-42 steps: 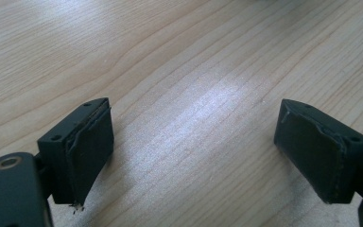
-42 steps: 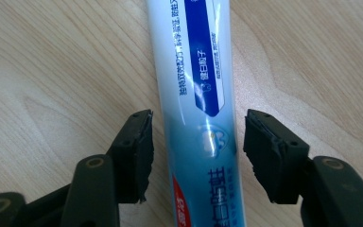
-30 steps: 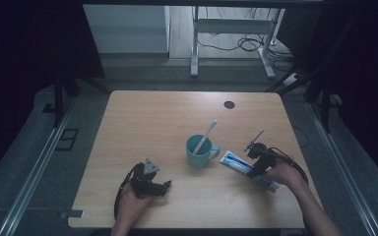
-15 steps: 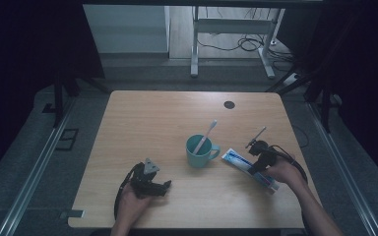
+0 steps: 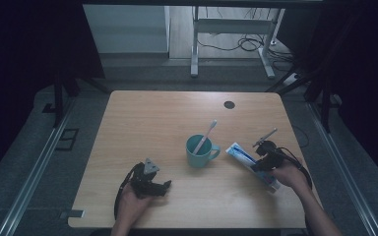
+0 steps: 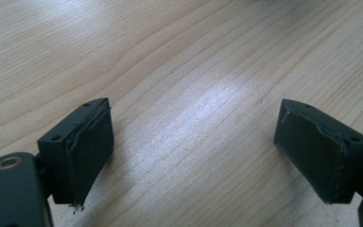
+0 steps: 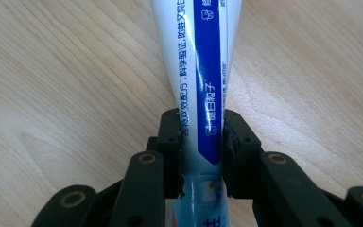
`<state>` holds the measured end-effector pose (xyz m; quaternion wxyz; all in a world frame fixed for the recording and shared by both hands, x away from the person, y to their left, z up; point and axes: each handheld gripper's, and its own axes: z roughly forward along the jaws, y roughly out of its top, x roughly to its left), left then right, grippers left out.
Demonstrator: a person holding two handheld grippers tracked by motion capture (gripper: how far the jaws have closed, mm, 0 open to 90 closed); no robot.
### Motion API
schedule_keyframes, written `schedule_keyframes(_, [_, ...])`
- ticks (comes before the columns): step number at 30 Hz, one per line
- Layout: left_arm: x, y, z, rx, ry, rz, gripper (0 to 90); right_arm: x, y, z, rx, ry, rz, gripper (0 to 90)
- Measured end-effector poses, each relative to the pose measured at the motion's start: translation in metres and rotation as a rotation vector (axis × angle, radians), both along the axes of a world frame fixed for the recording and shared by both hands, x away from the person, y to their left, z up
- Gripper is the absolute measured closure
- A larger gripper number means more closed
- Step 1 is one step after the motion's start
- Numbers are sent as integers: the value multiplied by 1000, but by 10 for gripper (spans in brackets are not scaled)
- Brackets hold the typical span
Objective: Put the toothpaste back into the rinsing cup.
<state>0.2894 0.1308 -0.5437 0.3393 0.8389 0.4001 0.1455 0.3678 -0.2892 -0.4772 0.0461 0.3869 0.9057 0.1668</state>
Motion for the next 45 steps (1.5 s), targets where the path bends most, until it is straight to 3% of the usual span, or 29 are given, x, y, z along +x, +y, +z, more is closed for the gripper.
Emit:
schedule_keyframes(16, [0,0,0,3,1,-3,128,-17,-19,28,235,-144,-1,719])
schedule_keyframes(45, [0,0,0,0,-3,-1,128,-31,-11,55,372,-278,18,719])
